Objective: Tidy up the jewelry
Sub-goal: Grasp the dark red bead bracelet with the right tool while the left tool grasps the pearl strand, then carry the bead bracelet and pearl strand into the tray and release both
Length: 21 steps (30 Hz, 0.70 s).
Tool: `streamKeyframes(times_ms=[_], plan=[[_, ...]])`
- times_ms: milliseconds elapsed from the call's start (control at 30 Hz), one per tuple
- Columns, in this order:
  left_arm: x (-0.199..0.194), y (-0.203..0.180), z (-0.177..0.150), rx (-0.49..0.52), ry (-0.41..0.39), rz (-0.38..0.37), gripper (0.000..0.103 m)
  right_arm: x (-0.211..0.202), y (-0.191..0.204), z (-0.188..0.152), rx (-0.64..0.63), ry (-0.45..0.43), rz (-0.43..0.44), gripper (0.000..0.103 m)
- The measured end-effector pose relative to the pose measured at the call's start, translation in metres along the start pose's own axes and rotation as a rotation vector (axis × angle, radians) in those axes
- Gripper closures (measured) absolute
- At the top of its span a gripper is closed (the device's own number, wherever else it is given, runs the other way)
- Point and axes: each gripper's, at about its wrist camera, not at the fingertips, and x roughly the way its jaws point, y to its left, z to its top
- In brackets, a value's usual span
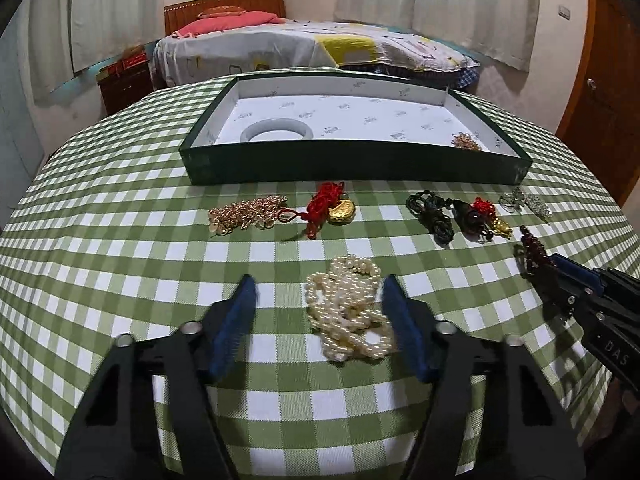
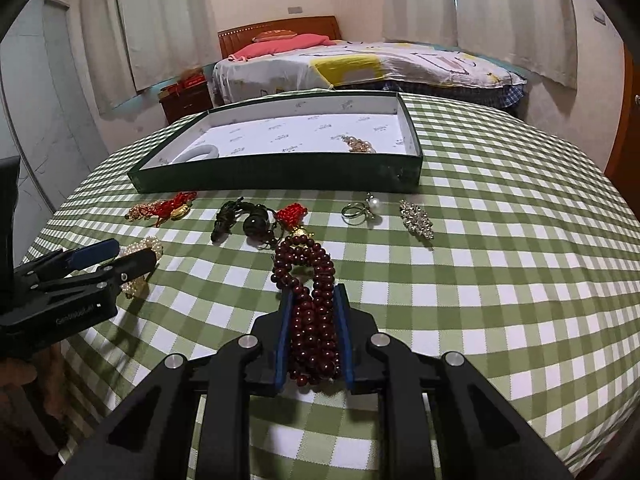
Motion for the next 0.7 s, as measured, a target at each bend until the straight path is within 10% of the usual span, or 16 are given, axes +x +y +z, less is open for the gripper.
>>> streamKeyframes(times_ms=[167, 700], plan=[[-0.002, 0.0, -0.001, 0.008, -0.01, -0.027, 0.076, 0.0, 0.0, 0.0, -0.001, 0.0, 0.001, 0.082], [-0.027, 0.001, 0.01, 0.005, -0.083, -0.057, 0.08, -0.009, 0.007, 0.008, -0.007, -0.031, 0.023, 0.082]])
